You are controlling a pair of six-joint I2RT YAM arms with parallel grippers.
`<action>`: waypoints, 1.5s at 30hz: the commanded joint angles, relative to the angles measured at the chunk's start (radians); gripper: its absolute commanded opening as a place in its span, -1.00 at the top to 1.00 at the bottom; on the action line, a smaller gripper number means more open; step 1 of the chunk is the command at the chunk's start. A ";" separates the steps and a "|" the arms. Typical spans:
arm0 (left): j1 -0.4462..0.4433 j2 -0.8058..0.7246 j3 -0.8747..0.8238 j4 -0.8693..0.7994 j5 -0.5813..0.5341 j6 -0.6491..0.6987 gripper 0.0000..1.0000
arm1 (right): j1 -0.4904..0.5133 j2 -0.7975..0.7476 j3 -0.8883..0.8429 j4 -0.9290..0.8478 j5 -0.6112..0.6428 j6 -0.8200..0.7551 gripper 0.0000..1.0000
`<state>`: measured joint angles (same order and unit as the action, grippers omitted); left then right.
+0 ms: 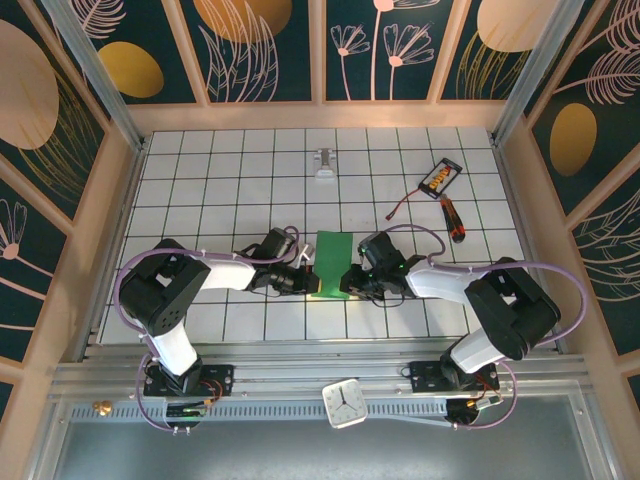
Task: Fold a paper plane with a square sheet of paper (pick it up from the middle)
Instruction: Fold the triangle a second time at the center of the table.
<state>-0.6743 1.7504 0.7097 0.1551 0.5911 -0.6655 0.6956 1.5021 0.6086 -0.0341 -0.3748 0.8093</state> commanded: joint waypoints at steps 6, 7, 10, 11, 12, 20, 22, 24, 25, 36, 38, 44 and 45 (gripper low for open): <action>-0.001 0.026 -0.015 -0.065 -0.006 0.013 1.00 | -0.005 -0.008 0.031 -0.038 0.005 -0.026 0.61; -0.001 0.026 -0.015 -0.065 -0.006 0.014 1.00 | -0.006 -0.004 0.032 -0.033 0.005 -0.024 0.62; -0.002 0.026 -0.015 -0.065 -0.007 0.014 1.00 | -0.006 -0.008 0.028 -0.024 0.008 -0.019 0.69; -0.002 0.026 -0.015 -0.064 -0.008 0.014 1.00 | -0.005 -0.010 0.026 -0.023 0.011 -0.018 0.72; -0.001 0.027 -0.015 -0.063 -0.007 0.014 1.00 | -0.006 -0.014 0.024 -0.021 0.015 -0.017 0.76; -0.002 0.026 0.002 -0.070 -0.010 0.018 1.00 | -0.013 -0.069 0.005 -0.027 0.034 -0.005 1.00; -0.002 0.021 0.010 -0.071 -0.011 0.018 1.00 | -0.017 -0.089 -0.004 -0.021 0.036 -0.001 1.00; -0.001 0.008 0.017 -0.068 -0.017 0.022 1.00 | -0.021 -0.112 -0.013 -0.010 0.029 0.008 1.00; -0.002 -0.002 0.023 -0.065 -0.020 0.025 0.97 | -0.023 -0.122 -0.016 -0.006 0.025 0.013 1.00; -0.002 -0.140 0.018 0.035 -0.110 0.090 0.25 | -0.044 -0.162 -0.046 0.059 -0.031 0.086 1.00; -0.009 -0.178 -0.015 0.072 -0.141 0.122 0.14 | -0.047 -0.164 -0.047 0.071 -0.043 0.102 1.00; -0.057 -0.328 -0.156 0.224 -0.306 0.260 -0.17 | -0.063 -0.175 -0.066 0.115 -0.096 0.184 1.00; -0.070 -0.341 -0.174 0.246 -0.329 0.293 -0.20 | -0.066 -0.175 -0.065 0.116 -0.108 0.194 1.00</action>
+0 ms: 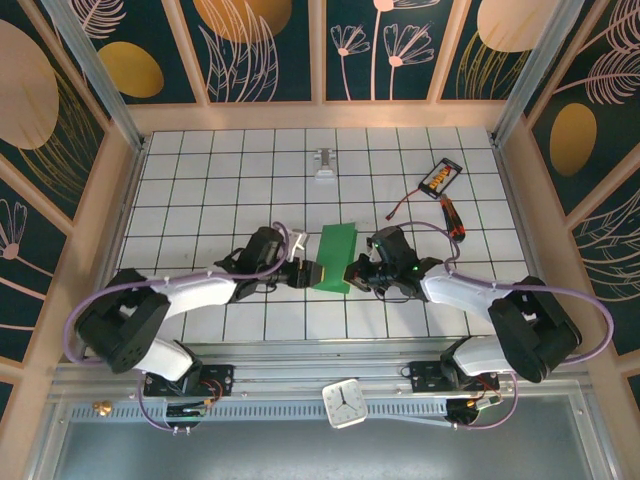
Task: Fold a paper plane with a square sheet of paper (pick it up from the middle)
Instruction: Fold the triangle a second time at the center of the table.
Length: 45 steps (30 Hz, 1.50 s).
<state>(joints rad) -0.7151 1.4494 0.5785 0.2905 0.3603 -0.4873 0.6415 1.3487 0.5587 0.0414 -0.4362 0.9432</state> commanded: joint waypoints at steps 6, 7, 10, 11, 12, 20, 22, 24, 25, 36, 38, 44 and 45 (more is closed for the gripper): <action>-0.146 -0.019 -0.079 0.187 -0.264 0.333 -0.30 | -0.032 -0.018 -0.023 0.071 -0.104 0.111 1.00; -0.164 -0.010 -0.088 0.213 -0.280 0.363 -0.32 | -0.036 -0.019 -0.025 0.073 -0.110 0.118 1.00; -0.212 0.025 -0.108 0.284 -0.328 0.458 -0.36 | -0.046 -0.021 -0.029 0.081 -0.129 0.133 1.00; -0.224 0.038 -0.107 0.296 -0.348 0.484 -0.38 | -0.050 -0.020 -0.032 0.086 -0.136 0.138 1.00; -0.236 0.052 -0.102 0.300 -0.369 0.503 -0.39 | -0.055 -0.020 -0.034 0.090 -0.142 0.143 1.00; -0.279 0.143 -0.052 0.307 -0.434 0.625 -0.46 | -0.073 -0.013 -0.037 0.109 -0.174 0.162 1.00; -0.288 0.167 -0.035 0.309 -0.462 0.650 -0.46 | -0.074 -0.012 -0.034 0.108 -0.175 0.161 1.00; -0.291 0.184 -0.016 0.307 -0.484 0.668 -0.44 | -0.075 -0.010 -0.034 0.106 -0.177 0.160 1.00; -0.292 0.189 -0.009 0.310 -0.495 0.671 -0.43 | -0.077 -0.010 -0.034 0.107 -0.177 0.160 1.00; -0.297 0.195 0.014 0.337 -0.415 0.665 0.16 | -0.085 0.001 -0.046 0.110 -0.176 0.156 1.00; -0.298 0.193 0.014 0.336 -0.407 0.664 0.29 | -0.085 0.003 -0.048 0.113 -0.176 0.154 1.00; -0.298 0.189 0.015 0.332 -0.393 0.652 0.53 | -0.087 0.009 -0.054 0.119 -0.176 0.155 1.00; -0.299 0.189 0.015 0.332 -0.392 0.653 0.56 | -0.086 0.010 -0.054 0.118 -0.176 0.152 1.00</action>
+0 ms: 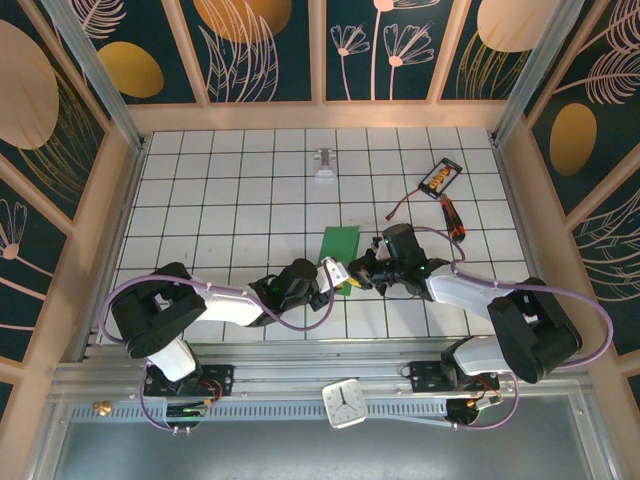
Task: Fold a paper plane with a square sheet of paper (pick it up from the middle)
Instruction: Fold the triangle a second time at the center of the table.
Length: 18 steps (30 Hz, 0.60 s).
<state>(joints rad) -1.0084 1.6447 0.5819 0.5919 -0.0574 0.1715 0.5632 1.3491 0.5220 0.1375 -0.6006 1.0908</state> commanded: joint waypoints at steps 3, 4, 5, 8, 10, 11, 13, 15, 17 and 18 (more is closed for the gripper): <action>-0.005 -0.010 0.012 0.028 0.029 -0.010 0.66 | -0.010 0.010 -0.017 0.021 -0.011 0.004 1.00; -0.006 -0.012 0.012 0.028 0.035 -0.011 0.70 | -0.009 0.010 -0.017 0.021 -0.010 0.002 1.00; -0.004 -0.015 0.010 0.028 0.039 -0.013 0.74 | -0.010 0.011 -0.017 0.019 -0.008 0.001 1.00; -0.005 -0.017 0.009 0.028 0.053 -0.022 0.88 | -0.010 0.015 -0.016 0.019 -0.008 -0.002 1.00; -0.005 -0.017 0.006 0.029 0.055 -0.029 0.96 | -0.010 0.017 -0.014 0.019 -0.010 -0.006 1.00; -0.005 -0.016 0.006 0.031 0.057 -0.033 0.99 | -0.010 0.018 -0.013 0.015 -0.010 -0.012 1.00; -0.006 -0.011 0.006 0.033 0.055 -0.049 1.00 | -0.010 0.012 -0.011 0.005 -0.010 -0.023 1.00; -0.004 -0.008 0.001 0.046 0.048 -0.082 1.00 | -0.049 -0.004 -0.008 -0.026 -0.007 -0.049 0.85; -0.005 -0.008 -0.008 0.068 0.041 -0.128 1.00 | -0.073 -0.031 -0.004 -0.065 0.001 -0.082 0.72; -0.004 -0.008 -0.012 0.079 0.042 -0.150 1.00 | -0.094 -0.045 -0.001 -0.084 0.004 -0.102 0.67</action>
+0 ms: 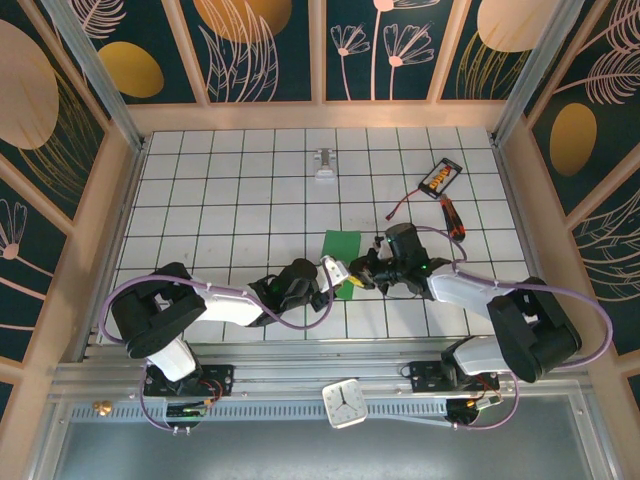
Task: Fold a paper plane with a square sheet of paper (pick it up from the middle)
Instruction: Fold the triangle a second time at the center of the table.
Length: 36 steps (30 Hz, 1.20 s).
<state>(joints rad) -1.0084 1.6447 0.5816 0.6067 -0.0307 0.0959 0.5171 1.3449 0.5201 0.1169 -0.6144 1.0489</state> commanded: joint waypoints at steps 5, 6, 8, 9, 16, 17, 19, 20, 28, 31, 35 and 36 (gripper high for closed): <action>-0.005 -0.010 -0.019 0.087 0.025 -0.192 1.00 | -0.130 -0.039 0.062 -0.113 0.046 -0.182 0.55; -0.005 -0.012 -0.022 0.091 0.023 -0.213 1.00 | -0.138 -0.016 0.081 -0.107 0.048 -0.203 0.54; -0.006 -0.014 -0.028 0.096 0.023 -0.250 1.00 | -0.142 0.030 0.111 -0.079 0.052 -0.234 0.53; -0.004 -0.014 -0.029 0.097 0.026 -0.267 1.00 | -0.141 0.062 0.139 -0.065 0.060 -0.255 0.53; -0.004 0.013 -0.015 0.091 0.038 -0.364 1.00 | -0.140 0.272 0.280 0.000 0.082 -0.346 0.52; -0.004 0.018 -0.011 0.094 0.045 -0.372 1.00 | -0.140 0.306 0.297 0.004 0.086 -0.359 0.51; -0.005 0.027 -0.005 0.106 0.066 -0.391 1.00 | -0.140 0.360 0.325 -0.002 0.088 -0.382 0.52; -0.005 0.030 -0.003 0.111 0.075 -0.402 1.00 | -0.141 0.383 0.336 -0.007 0.087 -0.394 0.53; -0.003 0.032 0.004 0.120 0.136 -0.441 1.00 | -0.141 0.479 0.377 -0.066 0.110 -0.495 0.54; -0.002 0.046 0.021 0.112 0.171 -0.465 1.00 | -0.141 0.498 0.395 -0.089 0.111 -0.531 0.55; 0.012 0.060 0.032 0.111 0.215 -0.511 1.00 | -0.140 0.517 0.415 -0.113 0.098 -0.576 0.56; 0.020 0.063 0.032 0.113 0.224 -0.524 1.00 | -0.140 0.520 0.421 -0.118 0.094 -0.589 0.56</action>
<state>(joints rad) -1.0042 1.6943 0.5934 0.6926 0.1295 -0.3710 0.3794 1.8397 0.9108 0.0399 -0.5224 0.5278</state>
